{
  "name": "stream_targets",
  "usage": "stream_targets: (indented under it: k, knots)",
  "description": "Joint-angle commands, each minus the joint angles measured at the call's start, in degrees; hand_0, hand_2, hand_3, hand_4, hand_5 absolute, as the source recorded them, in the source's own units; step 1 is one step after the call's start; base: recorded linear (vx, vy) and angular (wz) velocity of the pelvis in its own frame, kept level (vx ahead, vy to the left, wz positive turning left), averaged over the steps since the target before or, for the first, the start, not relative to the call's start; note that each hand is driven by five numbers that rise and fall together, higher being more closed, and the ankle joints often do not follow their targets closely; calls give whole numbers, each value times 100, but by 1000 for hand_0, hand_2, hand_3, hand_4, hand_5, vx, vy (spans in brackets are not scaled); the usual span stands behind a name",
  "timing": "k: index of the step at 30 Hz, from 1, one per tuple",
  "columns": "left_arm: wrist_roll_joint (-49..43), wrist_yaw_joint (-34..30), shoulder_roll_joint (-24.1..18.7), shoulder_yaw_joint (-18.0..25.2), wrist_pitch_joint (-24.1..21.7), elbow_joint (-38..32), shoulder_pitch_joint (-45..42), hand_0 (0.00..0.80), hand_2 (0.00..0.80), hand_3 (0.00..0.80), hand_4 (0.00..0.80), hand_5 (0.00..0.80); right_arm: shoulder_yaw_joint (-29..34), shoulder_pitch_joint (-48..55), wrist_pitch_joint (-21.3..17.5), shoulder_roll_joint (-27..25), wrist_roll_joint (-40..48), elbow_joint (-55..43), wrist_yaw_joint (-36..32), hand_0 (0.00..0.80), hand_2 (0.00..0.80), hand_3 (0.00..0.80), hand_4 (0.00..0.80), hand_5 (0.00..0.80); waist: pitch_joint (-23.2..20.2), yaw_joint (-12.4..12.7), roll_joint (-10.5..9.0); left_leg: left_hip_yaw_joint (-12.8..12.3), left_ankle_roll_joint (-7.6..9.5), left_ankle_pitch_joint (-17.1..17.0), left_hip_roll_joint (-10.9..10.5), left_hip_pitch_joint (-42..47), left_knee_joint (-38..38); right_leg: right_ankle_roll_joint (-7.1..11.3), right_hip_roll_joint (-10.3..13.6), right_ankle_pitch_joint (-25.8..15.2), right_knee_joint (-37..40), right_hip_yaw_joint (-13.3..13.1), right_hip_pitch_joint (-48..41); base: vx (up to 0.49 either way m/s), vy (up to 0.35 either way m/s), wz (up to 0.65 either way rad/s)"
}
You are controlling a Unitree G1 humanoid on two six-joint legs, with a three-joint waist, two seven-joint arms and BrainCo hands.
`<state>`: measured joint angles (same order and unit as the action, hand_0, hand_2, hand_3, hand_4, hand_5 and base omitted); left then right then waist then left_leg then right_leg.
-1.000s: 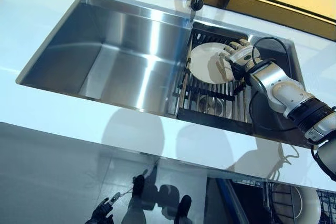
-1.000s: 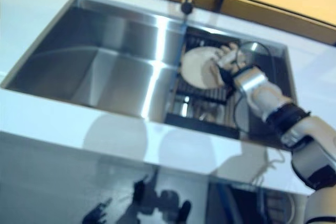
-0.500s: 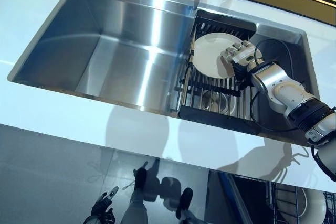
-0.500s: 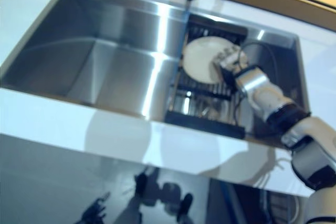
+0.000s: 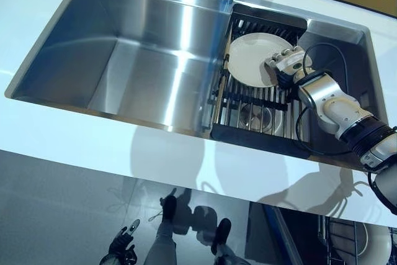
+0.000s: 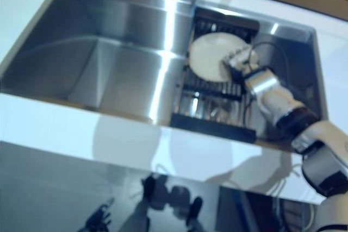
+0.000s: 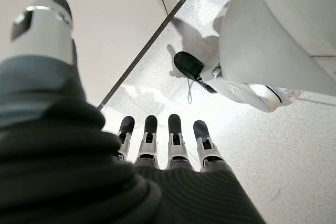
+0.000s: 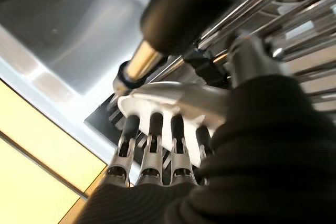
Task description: Take plates into dishwasher
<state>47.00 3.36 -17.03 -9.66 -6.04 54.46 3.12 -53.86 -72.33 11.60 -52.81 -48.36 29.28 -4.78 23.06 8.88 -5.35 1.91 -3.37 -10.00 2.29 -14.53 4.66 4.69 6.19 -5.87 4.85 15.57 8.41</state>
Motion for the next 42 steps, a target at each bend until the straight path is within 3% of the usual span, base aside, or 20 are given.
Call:
stream_targets:
  k: [1,17,28,38,42]
  knots:
    - [116,-37,25,-148,-118,-62,38,0,0,0,0,0,-259,-534,332,-244,-121,372,191,800,800,800,800,800,-64,163,-60,-101,106,494,-174,119,34,455,245,-351,-24,-68,290,0,0,0]
    - [31,-182,58,-271,-177,-44,-76,0,0,0,0,0,-307,-729,403,-318,-11,636,1351,800,800,800,800,800,-179,236,101,8,124,468,-260,52,34,478,305,-348,-7,22,322,0,0,0]
    - [-30,-348,12,-221,-265,32,-226,0,0,0,0,0,-107,-699,277,-485,1373,732,1732,800,800,800,800,800,-364,205,67,-15,125,546,-237,208,34,493,297,-320,4,11,200,6,0,1]
    - [-104,-396,-28,-101,-282,115,-317,0,0,0,0,0,479,-344,121,-507,3059,881,1439,800,800,800,800,800,-496,180,-52,-70,110,613,-181,440,34,487,277,-303,15,-9,-9,16,-5,2]
    - [-153,-456,-25,-63,-307,182,-359,0,0,0,0,0,787,-180,-145,-406,3461,996,1275,800,800,800,800,800,-531,194,-71,-84,101,632,-162,518,34,472,270,-287,15,-5,-88,17,-8,0]
